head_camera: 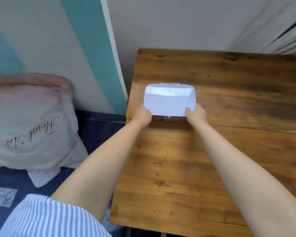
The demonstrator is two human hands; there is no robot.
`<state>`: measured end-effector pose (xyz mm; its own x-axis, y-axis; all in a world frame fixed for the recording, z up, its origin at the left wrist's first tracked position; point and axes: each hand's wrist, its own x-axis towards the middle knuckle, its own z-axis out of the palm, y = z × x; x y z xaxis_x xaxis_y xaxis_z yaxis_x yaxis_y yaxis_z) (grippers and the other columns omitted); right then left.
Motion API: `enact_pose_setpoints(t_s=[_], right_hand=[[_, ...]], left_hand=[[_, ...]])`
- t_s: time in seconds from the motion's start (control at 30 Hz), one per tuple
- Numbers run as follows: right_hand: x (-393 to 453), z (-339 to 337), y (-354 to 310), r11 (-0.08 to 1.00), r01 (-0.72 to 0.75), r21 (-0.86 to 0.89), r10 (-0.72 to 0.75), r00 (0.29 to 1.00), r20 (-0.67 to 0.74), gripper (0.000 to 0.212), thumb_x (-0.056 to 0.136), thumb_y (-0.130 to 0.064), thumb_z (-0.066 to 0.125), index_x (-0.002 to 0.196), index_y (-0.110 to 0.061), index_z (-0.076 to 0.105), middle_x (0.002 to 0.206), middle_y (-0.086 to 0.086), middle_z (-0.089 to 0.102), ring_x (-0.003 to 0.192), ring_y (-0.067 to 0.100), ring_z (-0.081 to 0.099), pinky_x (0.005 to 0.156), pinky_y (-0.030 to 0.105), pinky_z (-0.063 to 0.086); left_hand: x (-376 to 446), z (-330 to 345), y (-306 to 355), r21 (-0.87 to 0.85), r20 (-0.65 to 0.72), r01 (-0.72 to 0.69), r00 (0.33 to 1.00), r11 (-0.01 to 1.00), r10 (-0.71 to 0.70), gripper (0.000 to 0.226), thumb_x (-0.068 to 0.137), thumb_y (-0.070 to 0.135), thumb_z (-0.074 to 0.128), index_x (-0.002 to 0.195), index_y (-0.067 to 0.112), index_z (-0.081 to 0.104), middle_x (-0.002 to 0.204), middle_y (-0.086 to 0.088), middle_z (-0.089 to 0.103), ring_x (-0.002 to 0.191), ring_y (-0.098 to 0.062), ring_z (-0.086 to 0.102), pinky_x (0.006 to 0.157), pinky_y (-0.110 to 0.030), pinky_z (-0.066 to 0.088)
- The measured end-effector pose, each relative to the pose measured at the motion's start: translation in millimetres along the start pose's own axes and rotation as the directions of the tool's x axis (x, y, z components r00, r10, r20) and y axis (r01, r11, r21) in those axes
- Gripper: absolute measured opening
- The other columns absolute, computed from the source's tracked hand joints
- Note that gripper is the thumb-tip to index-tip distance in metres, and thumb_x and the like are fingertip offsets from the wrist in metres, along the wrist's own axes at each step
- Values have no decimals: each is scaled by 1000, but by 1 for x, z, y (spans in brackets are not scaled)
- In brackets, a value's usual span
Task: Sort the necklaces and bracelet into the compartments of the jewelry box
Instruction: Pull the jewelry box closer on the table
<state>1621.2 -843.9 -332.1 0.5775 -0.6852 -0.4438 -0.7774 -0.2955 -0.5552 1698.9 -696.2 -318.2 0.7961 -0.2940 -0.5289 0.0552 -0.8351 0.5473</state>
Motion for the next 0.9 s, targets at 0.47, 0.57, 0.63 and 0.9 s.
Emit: enact_pose_setpoints(t_s=[0.47,0.57,0.63,0.9], right_hand=[[-109,15,63,999,40,13,-40,999,30,36,86,-7,46,119,5,43,124,23,53,113,38,49,83,35,43],[-156,18,89,999,21,-26,-19,995,99,39,85,-10,48,119,6,40,125,24,50,112,38,49,83,35,44],[-184,19,105,999,10,-42,-4,991,135,41,85,-11,49,120,7,38,127,24,48,113,38,48,79,33,42],[-248,13,137,985,-106,138,76,975,211,30,81,-7,51,108,6,51,98,15,54,83,27,48,59,26,36]], left_hand=[[-78,30,-54,-241,66,62,997,969,-47,43,90,0,34,132,4,34,135,-16,44,114,-32,48,78,-30,40],[-128,46,-76,-253,51,65,997,965,-53,44,89,-5,32,132,5,34,135,-14,45,105,-26,48,77,-29,37],[-160,58,-89,-275,40,75,997,959,-66,44,89,-5,34,132,5,34,133,-14,47,95,-21,44,75,-30,37],[-237,71,-111,-234,-92,165,977,958,-190,21,86,6,43,101,-1,56,107,-21,53,96,-40,50,81,-45,49]])
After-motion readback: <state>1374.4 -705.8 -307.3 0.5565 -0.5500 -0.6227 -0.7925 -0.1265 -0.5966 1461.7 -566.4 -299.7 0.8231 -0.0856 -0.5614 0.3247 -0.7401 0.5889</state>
